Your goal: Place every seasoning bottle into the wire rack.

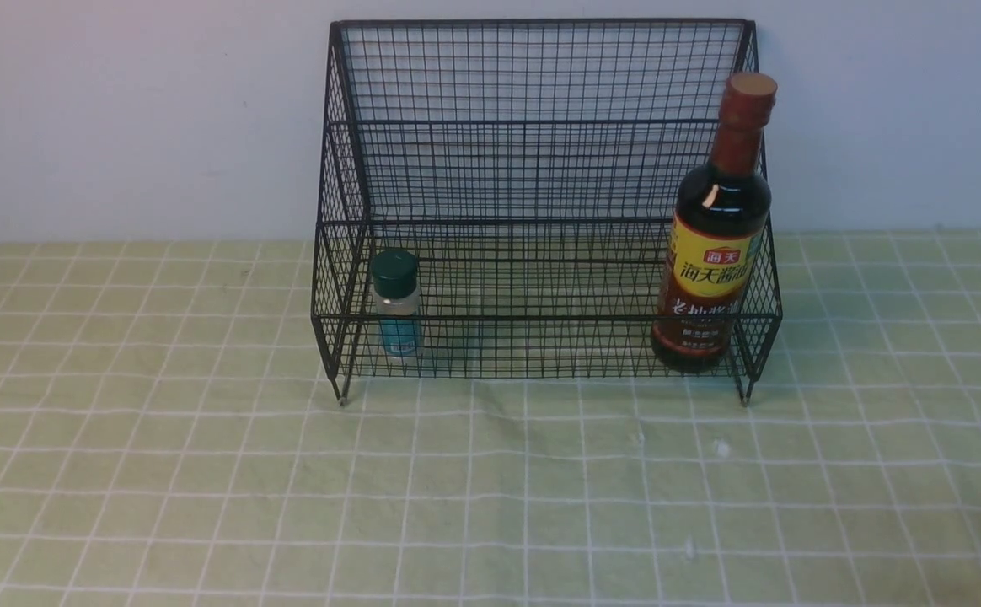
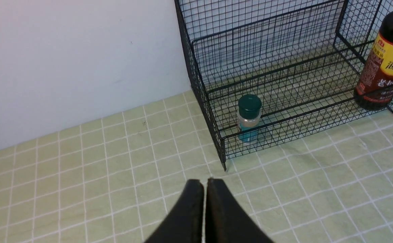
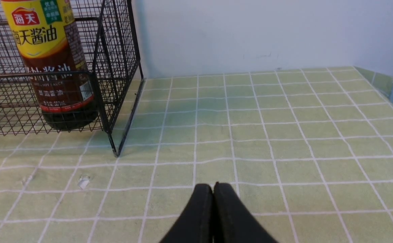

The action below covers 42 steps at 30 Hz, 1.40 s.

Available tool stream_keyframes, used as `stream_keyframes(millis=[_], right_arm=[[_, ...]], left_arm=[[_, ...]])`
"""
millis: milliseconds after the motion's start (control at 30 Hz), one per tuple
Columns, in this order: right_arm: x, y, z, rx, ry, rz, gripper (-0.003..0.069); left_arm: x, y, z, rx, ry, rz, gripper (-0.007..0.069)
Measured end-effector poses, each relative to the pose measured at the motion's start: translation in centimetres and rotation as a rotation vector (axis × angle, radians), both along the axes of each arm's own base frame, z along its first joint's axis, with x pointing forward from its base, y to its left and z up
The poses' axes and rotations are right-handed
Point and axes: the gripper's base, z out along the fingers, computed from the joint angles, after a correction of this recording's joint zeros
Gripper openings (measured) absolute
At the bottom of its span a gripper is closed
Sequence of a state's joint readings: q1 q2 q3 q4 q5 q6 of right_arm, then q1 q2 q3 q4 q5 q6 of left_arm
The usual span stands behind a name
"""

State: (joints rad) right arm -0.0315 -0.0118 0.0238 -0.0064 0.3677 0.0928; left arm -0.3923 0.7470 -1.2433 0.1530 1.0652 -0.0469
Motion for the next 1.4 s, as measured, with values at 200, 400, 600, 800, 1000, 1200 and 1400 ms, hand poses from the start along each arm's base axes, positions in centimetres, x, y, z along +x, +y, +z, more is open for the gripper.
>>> stream_keyframes(millis=[200, 400, 600, 800, 1000, 1200, 1400], right_arm=[[0.0, 0.0, 0.0, 0.000, 0.000, 0.000, -0.0015], [0.0, 0.0, 0.0, 0.000, 0.000, 0.000, -0.0015], [0.0, 0.0, 0.0, 0.000, 0.000, 0.000, -0.0015], [0.0, 0.0, 0.0, 0.000, 0.001, 0.000, -0.0015], [0.0, 0.0, 0.0, 0.000, 0.001, 0.000, -0.0015], [0.0, 0.0, 0.0, 0.000, 0.001, 0.000, -0.0015], [0.0, 0.0, 0.0, 0.000, 0.001, 0.000, -0.0015]], left_arm=[[-0.7, 0.6, -5.6, -0.011, -0.152, 0.007, -0.0006], [-2.3, 1.8, -16.3, -0.044, -0.247, 0.128, -0.0006], [-3.9, 2.2, -25.3, -0.074, -0.250, 0.175, -0.0006], [-4.1, 2.1, -28.7, -0.078, -0.164, 0.180, -0.0006], [-4.1, 2.1, -28.7, -0.081, -0.160, 0.180, -0.0006], [-4.1, 2.1, -28.7, -0.082, -0.159, 0.180, -0.0006], [-4.1, 2.1, -28.7, -0.082, -0.159, 0.180, -0.0006]])
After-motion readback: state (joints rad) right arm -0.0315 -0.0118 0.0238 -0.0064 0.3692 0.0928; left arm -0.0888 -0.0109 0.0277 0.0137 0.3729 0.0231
